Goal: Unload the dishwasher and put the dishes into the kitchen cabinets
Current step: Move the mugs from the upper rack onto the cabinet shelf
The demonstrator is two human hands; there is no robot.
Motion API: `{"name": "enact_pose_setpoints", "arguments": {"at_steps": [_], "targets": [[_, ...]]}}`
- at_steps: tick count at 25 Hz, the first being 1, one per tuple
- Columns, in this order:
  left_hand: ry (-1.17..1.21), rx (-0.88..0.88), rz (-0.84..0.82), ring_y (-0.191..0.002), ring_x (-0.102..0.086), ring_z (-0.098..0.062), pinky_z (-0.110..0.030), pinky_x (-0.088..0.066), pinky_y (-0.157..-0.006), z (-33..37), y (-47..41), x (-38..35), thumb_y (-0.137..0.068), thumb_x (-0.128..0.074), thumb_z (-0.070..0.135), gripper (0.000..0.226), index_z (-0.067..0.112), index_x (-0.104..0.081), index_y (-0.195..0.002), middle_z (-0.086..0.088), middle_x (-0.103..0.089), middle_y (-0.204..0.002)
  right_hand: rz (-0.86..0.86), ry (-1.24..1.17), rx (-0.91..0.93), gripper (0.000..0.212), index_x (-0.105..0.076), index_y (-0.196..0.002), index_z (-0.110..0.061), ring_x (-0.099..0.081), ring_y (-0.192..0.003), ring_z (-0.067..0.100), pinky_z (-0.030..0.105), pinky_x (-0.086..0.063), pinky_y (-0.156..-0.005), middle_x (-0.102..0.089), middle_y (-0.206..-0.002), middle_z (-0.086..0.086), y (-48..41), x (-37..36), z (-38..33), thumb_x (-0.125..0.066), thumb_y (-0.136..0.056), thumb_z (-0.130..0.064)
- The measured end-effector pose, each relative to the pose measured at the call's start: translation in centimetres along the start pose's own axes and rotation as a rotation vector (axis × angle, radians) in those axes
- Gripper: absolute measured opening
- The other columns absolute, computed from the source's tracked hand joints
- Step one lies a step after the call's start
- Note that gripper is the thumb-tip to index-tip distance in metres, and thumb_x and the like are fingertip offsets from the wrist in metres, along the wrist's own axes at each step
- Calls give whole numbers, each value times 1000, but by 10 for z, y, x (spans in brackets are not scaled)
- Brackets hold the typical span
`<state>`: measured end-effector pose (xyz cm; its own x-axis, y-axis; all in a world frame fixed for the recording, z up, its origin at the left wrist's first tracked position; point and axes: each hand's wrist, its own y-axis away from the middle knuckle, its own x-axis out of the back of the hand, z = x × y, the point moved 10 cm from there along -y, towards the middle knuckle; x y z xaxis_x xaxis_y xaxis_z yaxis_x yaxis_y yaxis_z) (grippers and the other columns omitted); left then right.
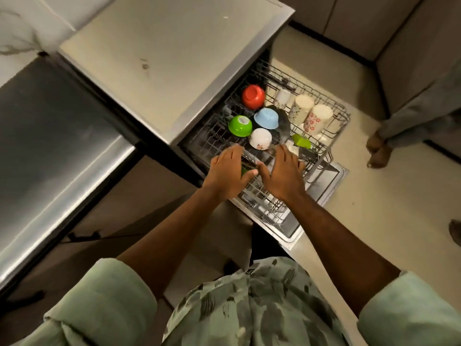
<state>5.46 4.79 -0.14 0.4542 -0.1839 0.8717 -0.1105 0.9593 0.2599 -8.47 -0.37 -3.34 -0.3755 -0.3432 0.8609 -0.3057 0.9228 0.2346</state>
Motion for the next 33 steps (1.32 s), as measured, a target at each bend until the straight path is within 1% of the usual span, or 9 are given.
{"name": "enact_pose_setpoints", "arguments": {"at_steps": [3, 9, 14, 17, 19, 21, 26, 29, 33], "targets": [[10, -32, 11, -137, -35, -24, -47, -25, -110, 13, -35, -6, -89, -56, 52, 69, 13, -35, -142, -6, -40, -147, 8, -11, -38, 72, -26, -150, -12, -20, -145, 30, 51, -17, -115, -22, -160, 10, -22, 1, 21, -43, -95, -56], [-5, -93, -118, -134, -39, -26, -47, -31, -108, 38, -161, -50, -90, -53, 54, 66, 13, -38, -140, -7, -44, -144, 19, -32, -184, 71, -29, -148, -13, -23, -143, 31, 49, -17, -115, -27, -157, 12, -112, 5, 93, -45, -94, -55], [-9, -102, -159, -141, -31, -26, -47, -25, -112, 47, -240, -72, -93, -51, 52, 72, 10, -30, -146, -9, -35, -153, 23, -107, -289, 75, -26, -150, -12, -24, -143, 33, 51, -22, -115, -26, -158, 11, -178, -5, 141, -49, -92, -54], [84, -98, -189, -132, -42, -30, -48, -34, -108, 53, -288, -105, -96, -50, 44, 57, 8, -41, -139, -13, -48, -142, 41, -174, -365, 76, -26, -149, -11, -29, -141, 32, 54, -28, -113, -32, -155, 11, -217, -16, 180, -53, -90, -53], [148, -77, -216, -125, -47, -32, -47, -39, -103, 53, -304, -127, -98, -51, 38, 52, 6, -43, -137, -16, -52, -136, 73, -237, -412, 80, -26, -149, -9, -30, -141, 31, 54, -30, -113, -32, -154, 11, -229, -21, 199, -60, -88, -48], [173, -37, -214, -128, -44, -33, -44, -38, -104, 51, -329, -149, -95, -57, 33, 57, 5, -37, -141, -17, -48, -139, 104, -306, -464, 87, -24, -149, -8, -29, -141, 31, 52, -31, -114, -31, -154, 12, -249, -28, 223, -68, -83, -45], [188, 24, -210, -144, -24, -30, -41, -27, -117, 37, -383, -184, -84, -71, 26, 92, 6, -13, -152, -16, -23, -157, 165, -441, -502, 100, -24, -147, -9, -40, -133, 26, 42, -39, -109, -41, -145, 12, -276, -48, 257, -83, -71, -36], [217, 23, -199, -139, -33, -30, -40, -34, -112, 37, -407, -195, -80, -75, 23, 94, 9, -14, -151, -15, -31, -152, 223, -496, -554, 97, -29, -144, -10, -49, -125, 26, 35, -45, -99, -49, -138, 11, -287, -51, 269, -85, -69, -34], [281, 56, -130, -128, -45, -27, -37, -44, -100, 37, -428, -204, -75, -80, 25, 88, 9, -26, -142, -13, -44, -142, 267, -512, -596, 93, -34, -137, -9, -53, -119, 23, 27, -46, -86, -53, -133, 10, -296, -60, 280, -87, -65, -36]]}}
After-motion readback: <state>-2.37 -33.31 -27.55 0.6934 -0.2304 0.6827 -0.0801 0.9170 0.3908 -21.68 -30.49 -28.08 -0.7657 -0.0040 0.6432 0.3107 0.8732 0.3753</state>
